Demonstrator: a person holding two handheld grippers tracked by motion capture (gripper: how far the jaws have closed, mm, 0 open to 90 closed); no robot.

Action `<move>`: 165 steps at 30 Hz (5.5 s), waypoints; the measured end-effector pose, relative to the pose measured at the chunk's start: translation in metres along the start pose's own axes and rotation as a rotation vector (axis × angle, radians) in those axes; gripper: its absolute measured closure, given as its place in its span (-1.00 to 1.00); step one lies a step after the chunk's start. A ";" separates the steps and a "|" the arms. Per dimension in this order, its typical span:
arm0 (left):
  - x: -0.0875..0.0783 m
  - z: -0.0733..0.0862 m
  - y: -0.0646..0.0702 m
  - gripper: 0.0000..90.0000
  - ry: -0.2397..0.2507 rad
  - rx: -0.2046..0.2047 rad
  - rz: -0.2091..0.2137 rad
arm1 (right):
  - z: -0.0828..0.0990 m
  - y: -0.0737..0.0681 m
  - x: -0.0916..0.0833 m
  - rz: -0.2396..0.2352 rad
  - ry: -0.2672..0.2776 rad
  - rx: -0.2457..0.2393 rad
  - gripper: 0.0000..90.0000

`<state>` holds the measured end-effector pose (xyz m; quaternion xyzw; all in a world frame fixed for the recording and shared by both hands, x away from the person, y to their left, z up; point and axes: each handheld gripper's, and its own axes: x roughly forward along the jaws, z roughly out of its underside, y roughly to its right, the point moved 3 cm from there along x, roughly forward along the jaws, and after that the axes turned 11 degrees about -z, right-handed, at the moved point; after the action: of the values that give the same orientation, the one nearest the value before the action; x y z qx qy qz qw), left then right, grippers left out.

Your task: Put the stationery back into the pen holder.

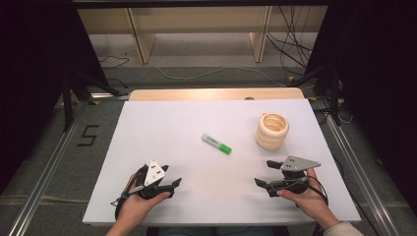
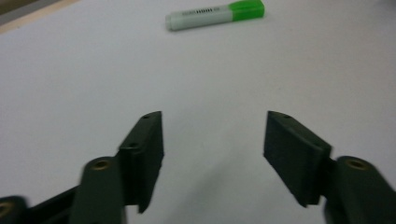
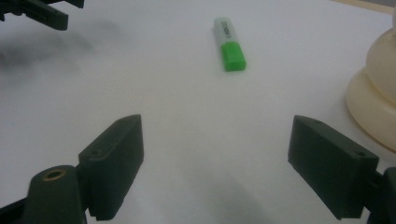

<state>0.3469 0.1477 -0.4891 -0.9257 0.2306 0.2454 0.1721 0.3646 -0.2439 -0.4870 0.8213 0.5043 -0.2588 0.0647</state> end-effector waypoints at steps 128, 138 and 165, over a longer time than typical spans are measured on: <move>0.139 -0.095 0.045 1.00 -0.491 0.078 0.011 | -0.003 -0.008 0.007 -0.017 -0.004 -0.009 -0.58; 0.130 -0.090 0.053 0.99 -0.471 0.107 0.013 | -0.003 -0.008 0.007 -0.016 -0.003 -0.010 -0.58; 0.127 -0.115 0.054 -0.24 -0.533 0.190 0.171 | -0.003 -0.007 0.007 -0.019 -0.001 -0.010 -0.58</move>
<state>0.4605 0.0089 -0.4736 -0.7858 0.2763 0.4706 0.2911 0.3618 -0.2337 -0.4864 0.8161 0.5132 -0.2570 0.0667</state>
